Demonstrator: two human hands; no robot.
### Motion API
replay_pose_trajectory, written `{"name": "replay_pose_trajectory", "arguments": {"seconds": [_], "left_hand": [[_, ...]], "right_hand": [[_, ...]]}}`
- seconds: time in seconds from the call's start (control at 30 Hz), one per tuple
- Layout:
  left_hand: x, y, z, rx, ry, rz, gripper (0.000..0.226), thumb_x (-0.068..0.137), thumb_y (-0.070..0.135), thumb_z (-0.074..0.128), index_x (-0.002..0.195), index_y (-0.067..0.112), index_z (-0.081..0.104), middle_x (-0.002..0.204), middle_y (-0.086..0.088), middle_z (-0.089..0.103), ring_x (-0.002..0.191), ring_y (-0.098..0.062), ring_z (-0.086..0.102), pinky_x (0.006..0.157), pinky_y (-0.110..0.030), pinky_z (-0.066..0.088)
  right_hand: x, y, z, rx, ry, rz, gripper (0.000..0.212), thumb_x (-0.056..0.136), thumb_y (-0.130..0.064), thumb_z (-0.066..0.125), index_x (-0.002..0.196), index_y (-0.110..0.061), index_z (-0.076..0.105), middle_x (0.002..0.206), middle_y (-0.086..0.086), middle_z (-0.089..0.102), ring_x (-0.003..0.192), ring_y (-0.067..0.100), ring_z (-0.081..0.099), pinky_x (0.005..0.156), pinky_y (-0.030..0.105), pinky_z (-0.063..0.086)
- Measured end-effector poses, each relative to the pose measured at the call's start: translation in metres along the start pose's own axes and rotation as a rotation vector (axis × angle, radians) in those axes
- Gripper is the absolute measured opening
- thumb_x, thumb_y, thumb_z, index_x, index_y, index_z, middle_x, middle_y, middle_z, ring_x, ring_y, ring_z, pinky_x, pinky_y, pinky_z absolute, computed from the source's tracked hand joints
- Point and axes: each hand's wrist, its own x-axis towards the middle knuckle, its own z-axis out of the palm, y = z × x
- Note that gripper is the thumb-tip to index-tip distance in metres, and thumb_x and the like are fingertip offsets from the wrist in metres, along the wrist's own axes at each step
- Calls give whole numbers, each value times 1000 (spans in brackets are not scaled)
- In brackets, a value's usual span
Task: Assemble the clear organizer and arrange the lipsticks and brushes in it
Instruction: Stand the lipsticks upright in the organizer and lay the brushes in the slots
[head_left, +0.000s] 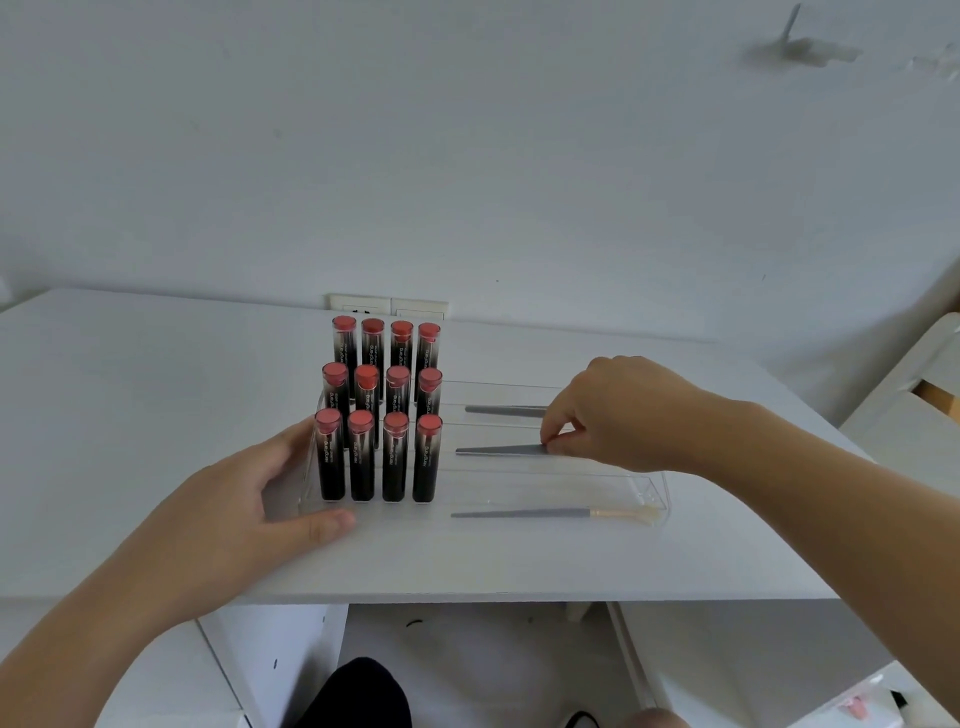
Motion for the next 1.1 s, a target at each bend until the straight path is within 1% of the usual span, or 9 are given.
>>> {"name": "replay_pose_trajectory", "arguments": {"seconds": [0.13, 0.27, 0.47, 0.53, 0.63, 0.77, 0.9, 1.0, 1.1], "left_hand": [[0, 0, 0, 8, -4, 7, 78, 61, 86, 63, 129, 86, 25, 121, 68, 35, 111, 44, 29, 84, -12, 39], [0, -2, 0, 11, -4, 6, 81, 60, 88, 62, 132, 84, 25, 125, 66, 35, 115, 41, 29, 88, -13, 39], [0, 0, 0, 3, -8, 1, 77, 58, 88, 63, 125, 88, 24, 120, 70, 31, 110, 45, 25, 88, -12, 37], [0, 0, 0, -3, -5, -4, 77, 57, 88, 63, 124, 89, 25, 121, 69, 32, 111, 45, 26, 89, -12, 37], [0, -1, 0, -7, -5, -6, 78, 57, 89, 63, 125, 88, 25, 123, 68, 33, 113, 43, 26, 91, -15, 39], [0, -2, 0, -8, -9, -3, 79, 57, 90, 64, 125, 89, 24, 122, 69, 32, 113, 44, 26, 90, -14, 39], [0, -4, 0, -8, -8, -3, 81, 56, 95, 62, 127, 87, 23, 123, 69, 31, 114, 43, 26, 91, -14, 38], [1, -4, 0, -4, -5, 1, 82, 54, 97, 60, 128, 86, 25, 124, 68, 32, 116, 42, 27, 92, -16, 39], [0, -3, 0, 1, -5, 3, 78, 57, 92, 62, 125, 88, 24, 121, 69, 32, 114, 43, 27, 92, -16, 39]], "right_hand": [[-9, -3, -10, 0, 26, 21, 18, 96, -49, 55, 105, -45, 70, 69, -23, 48, 87, 7, 57, 70, 25, 38], [-28, -14, -14, 189, 46, -8, 14, 90, -54, 60, 96, -47, 69, 61, -26, 56, 74, -12, 54, 57, 15, 34], [-44, -25, 4, 185, -114, -29, 22, 95, -53, 54, 102, -40, 70, 64, -20, 56, 77, -24, 44, 67, 1, 32], [-43, -25, 6, 243, -152, 9, 19, 92, -54, 57, 97, -40, 68, 62, -23, 58, 76, -25, 45, 61, 7, 32], [-40, -23, 7, 313, -224, 69, 15, 90, -56, 59, 87, -42, 63, 64, -45, 54, 71, -18, 52, 59, 16, 33], [-40, -19, 8, 322, -267, 109, 19, 90, -57, 57, 95, -41, 67, 54, -16, 66, 78, -4, 61, 67, 24, 47], [-43, -19, 10, 399, -306, 112, 26, 92, -58, 54, 111, -45, 66, 52, -7, 67, 71, -11, 60, 78, 23, 50], [-44, -19, 11, 448, -317, 110, 31, 92, -57, 54, 118, -43, 65, 54, -3, 68, 70, -9, 62, 78, 22, 47], [-46, -21, 7, 406, -342, 142, 37, 92, -60, 53, 123, -43, 62, 54, -11, 68, 75, -10, 63, 84, 22, 46]]}}
